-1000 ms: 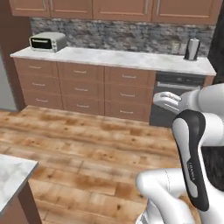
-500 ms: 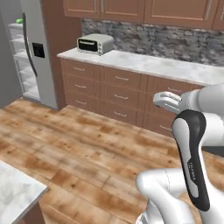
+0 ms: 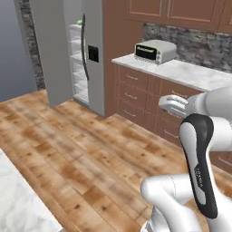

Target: Take the cheese, chicken drumstick, and corn from the fridge and place them on the plate on the dining counter to create an appetizer plate.

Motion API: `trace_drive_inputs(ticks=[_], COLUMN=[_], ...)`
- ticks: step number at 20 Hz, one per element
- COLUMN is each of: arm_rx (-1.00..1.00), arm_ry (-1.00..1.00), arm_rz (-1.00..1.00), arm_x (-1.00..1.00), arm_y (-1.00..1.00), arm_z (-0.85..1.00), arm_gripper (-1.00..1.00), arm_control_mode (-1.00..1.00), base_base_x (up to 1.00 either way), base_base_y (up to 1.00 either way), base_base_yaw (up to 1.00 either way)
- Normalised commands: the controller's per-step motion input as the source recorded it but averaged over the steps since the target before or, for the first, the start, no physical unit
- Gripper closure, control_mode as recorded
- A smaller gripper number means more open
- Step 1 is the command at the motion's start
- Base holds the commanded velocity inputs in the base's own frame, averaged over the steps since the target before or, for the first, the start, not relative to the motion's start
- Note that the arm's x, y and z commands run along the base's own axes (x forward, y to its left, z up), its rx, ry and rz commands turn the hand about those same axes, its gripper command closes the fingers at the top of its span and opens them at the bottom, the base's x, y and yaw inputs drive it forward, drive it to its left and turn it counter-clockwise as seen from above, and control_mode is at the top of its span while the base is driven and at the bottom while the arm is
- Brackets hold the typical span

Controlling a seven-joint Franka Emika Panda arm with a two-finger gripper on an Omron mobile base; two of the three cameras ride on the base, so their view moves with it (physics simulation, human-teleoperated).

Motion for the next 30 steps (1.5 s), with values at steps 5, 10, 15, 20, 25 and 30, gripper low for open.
trace_drive_inputs(ticks=[5, 10, 15, 20, 25, 30], arm_rx=[0.00, 0.00, 0.00, 0.00, 0.00, 0.00], arm_ry=[0.00, 0.00, 0.00, 0.00, 0.00, 0.00], arm_rz=[0.00, 0.00, 0.00, 0.00, 0.00, 0.00], arm_x=[0.00, 0.00, 0.00, 0.00, 0.00, 0.00], arm_y=[0.00, 0.00, 0.00, 0.00, 0.00, 0.00], arm_z=[0.00, 0.00, 0.00, 0.00, 0.00, 0.00], arm_gripper=[-1.00, -1.00, -1.00, -1.00, -1.00, -1.00], arm_control_mode=[1.00, 1.00, 1.00, 1.00, 1.00, 1.00], base_base_x=[1.00, 1.00, 1.00, 1.00, 1.00, 1.00], base_base_y=[0.00, 0.00, 0.00, -0.02, 0.00, 0.00], base_base_yaw=[0.34, 0.16, 0.07, 0.00, -0.19, -0.26])
